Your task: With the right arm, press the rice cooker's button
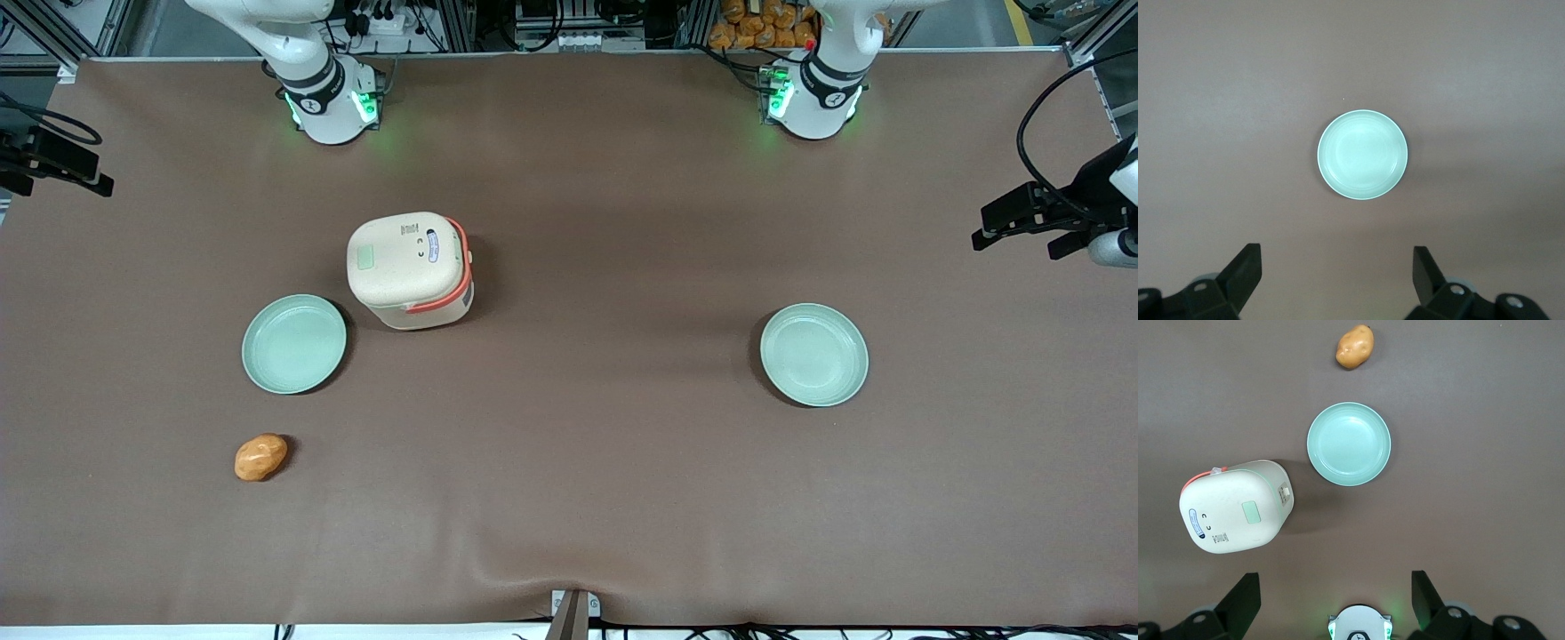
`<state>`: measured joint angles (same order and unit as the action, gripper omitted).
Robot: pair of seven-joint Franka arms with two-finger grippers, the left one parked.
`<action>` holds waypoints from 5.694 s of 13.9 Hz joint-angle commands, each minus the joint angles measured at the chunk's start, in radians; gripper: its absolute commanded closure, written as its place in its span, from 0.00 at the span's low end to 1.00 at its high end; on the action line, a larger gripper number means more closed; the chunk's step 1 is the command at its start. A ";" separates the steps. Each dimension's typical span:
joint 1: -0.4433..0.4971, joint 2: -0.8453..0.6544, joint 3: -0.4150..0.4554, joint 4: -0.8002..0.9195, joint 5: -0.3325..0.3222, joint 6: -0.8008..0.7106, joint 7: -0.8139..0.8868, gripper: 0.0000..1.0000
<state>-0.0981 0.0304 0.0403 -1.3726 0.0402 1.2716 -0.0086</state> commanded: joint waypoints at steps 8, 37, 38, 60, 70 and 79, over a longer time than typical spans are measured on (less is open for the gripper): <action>0.003 -0.004 0.010 0.006 0.000 0.000 0.002 0.00; 0.267 -0.006 0.070 -0.537 0.061 0.406 0.084 0.99; 0.270 -0.004 0.070 -0.565 0.066 0.431 0.082 0.99; 0.314 0.063 0.076 -0.734 0.093 0.595 0.082 0.99; 0.313 0.103 0.075 -0.734 0.092 0.637 0.079 0.99; 0.301 0.083 0.075 -0.561 0.092 0.455 0.081 0.96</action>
<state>0.2066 0.1080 0.1159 -2.0055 0.1312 1.7967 0.0637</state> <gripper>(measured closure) 0.965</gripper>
